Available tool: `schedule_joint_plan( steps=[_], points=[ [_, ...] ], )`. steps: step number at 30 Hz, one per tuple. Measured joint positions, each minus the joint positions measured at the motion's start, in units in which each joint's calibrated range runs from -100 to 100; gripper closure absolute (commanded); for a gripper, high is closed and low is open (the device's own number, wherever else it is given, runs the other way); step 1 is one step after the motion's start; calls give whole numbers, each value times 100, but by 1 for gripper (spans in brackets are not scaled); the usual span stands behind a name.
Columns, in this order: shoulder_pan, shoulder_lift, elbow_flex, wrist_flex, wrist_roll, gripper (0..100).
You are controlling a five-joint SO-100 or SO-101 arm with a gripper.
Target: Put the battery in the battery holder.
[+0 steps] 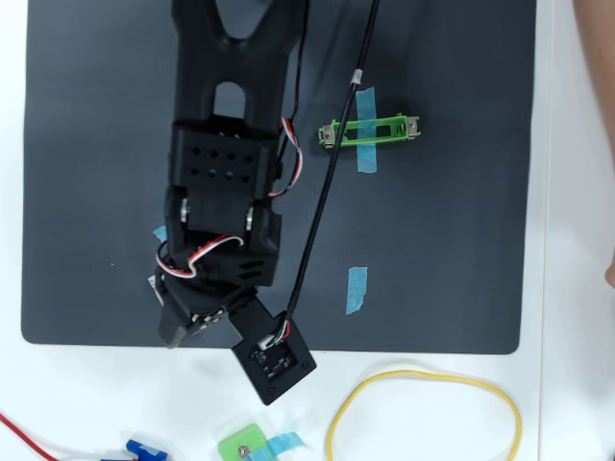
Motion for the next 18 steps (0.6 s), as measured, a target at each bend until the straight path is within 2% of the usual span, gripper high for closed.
schedule_joint_plan(
  steps=[3,18],
  points=[
    [258,272,-36,-362,0,76],
    [674,789,-635,-413,0,76]
  ],
)
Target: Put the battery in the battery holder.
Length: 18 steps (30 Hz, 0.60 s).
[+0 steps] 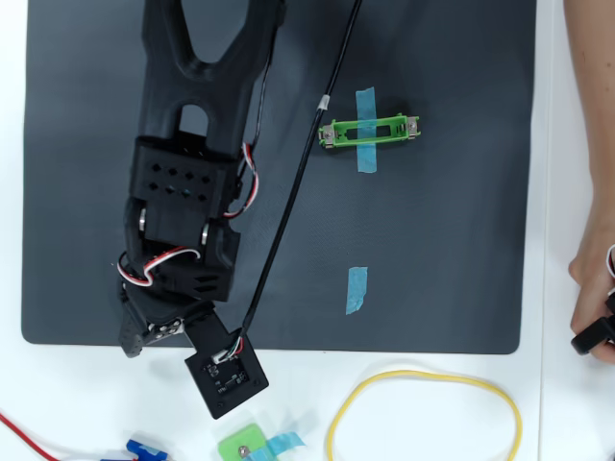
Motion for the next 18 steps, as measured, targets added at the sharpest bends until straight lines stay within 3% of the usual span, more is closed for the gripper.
schedule_joint_plan(
  steps=[2,3,4,8,18],
  points=[
    [0,119,-118,0,0,83],
    [0,144,-145,52,-16,97],
    [0,161,-299,345,-36,100],
    [0,195,-771,1430,-36,100],
    [0,195,-771,1507,-36,100]
  ],
)
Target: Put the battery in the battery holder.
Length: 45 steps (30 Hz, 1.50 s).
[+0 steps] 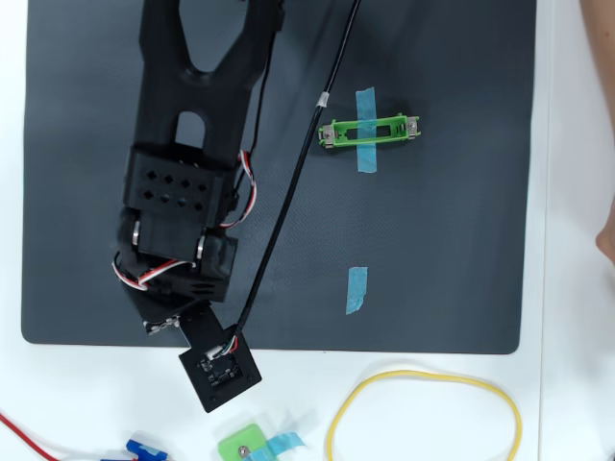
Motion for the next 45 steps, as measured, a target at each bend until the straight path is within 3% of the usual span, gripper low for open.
schedule_joint_plan(
  steps=[5,10,18,21,25,34,39,45],
  points=[
    [-168,-178,363,0,5,100],
    [-853,-1842,2042,60,275,100],
    [-2560,-3430,3675,60,1363,100],
    [-2706,-3879,3993,60,1405,100],
    [-3582,-4992,4891,60,1705,100],
    [-3683,-6146,5717,60,1757,100],
    [-4514,-6800,6252,60,1767,100],
    [-4862,-7182,6370,60,1648,100]
  ],
)
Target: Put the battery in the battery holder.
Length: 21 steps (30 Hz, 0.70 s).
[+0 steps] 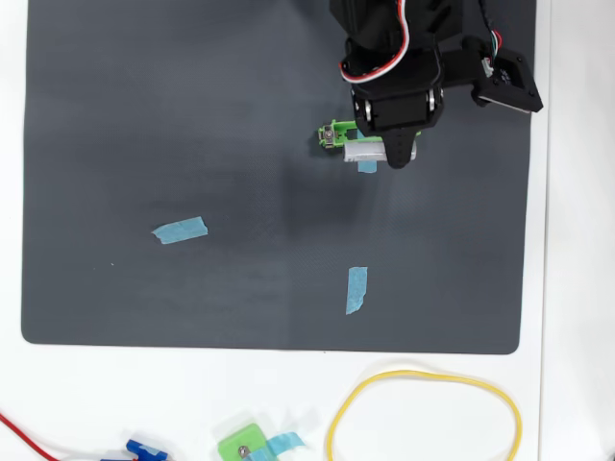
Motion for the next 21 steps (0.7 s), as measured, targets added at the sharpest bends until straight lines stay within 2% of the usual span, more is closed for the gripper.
schedule_joint_plan(
  steps=[12,17,21],
  points=[
    [-438,42,0,0,41,100],
    [-438,1027,0,-345,41,100],
    [-438,1180,0,-439,57,100]
  ],
)
